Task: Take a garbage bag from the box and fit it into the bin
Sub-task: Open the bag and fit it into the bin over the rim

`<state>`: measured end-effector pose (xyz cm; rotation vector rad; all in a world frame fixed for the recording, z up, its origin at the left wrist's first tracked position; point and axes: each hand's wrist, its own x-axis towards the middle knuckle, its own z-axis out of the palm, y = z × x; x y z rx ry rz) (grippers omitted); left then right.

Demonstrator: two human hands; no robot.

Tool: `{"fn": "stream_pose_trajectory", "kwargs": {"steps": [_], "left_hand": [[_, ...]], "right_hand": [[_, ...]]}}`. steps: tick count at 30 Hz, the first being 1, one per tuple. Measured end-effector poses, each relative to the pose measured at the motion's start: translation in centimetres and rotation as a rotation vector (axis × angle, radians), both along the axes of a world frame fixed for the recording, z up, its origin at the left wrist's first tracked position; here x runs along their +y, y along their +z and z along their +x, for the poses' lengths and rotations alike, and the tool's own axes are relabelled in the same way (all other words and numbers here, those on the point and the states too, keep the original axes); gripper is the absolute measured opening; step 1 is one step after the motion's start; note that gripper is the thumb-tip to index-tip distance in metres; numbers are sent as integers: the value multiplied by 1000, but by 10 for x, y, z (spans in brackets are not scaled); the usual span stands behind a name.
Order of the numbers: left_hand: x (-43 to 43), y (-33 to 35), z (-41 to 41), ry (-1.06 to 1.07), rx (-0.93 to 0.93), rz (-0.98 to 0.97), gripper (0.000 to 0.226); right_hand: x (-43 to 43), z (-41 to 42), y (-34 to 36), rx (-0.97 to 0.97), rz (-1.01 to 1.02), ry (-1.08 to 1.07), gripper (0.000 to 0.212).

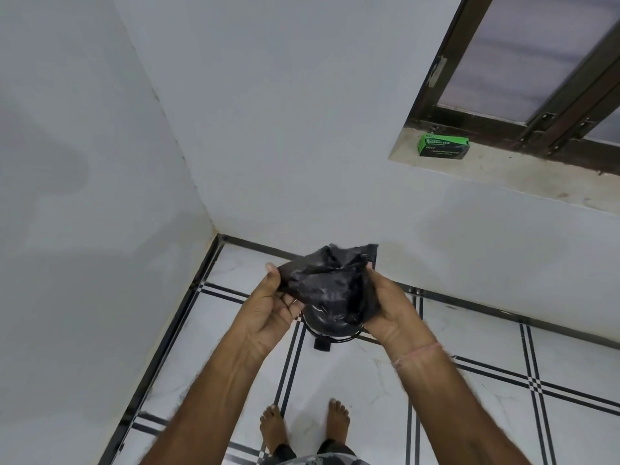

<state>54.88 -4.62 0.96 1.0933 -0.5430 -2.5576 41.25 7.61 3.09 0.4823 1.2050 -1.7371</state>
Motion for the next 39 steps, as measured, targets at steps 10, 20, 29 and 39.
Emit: {"fn": "stream_pose_trajectory", "kwargs": {"steps": [10, 20, 29, 39], "left_hand": [[-24, -18, 0, 81, -119, 116, 52], [-47, -26, 4, 61, -101, 70, 54], [-39, -44, 35, -543, -180, -510, 75], [-59, -67, 47, 160, -197, 5, 56]], "right_hand": [[7, -7, -15, -82, -58, 82, 46], [11, -12, -24, 399, 69, 527, 34], [8, -55, -34, 109, -109, 4, 20], [33, -77, -63, -5, -127, -150, 23]]}}
